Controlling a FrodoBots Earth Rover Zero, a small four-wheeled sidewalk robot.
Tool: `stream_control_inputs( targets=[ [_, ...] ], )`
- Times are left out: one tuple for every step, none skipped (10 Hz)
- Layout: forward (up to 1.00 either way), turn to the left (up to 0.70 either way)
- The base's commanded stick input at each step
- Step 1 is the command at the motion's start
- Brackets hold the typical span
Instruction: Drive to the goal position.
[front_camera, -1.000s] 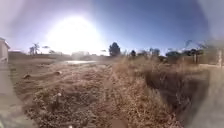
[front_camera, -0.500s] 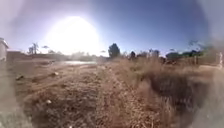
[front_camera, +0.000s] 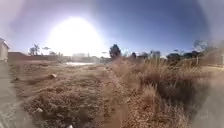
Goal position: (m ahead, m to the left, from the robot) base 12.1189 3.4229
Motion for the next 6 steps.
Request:
stream_control_inputs(
  targets=[
    [0.5,0.0],
    [0.5,0.0],
    [0.5,0.0],
    [0.5,0.0],
    [0.5,0.38],
    [0.5,0.38]
  ],
)
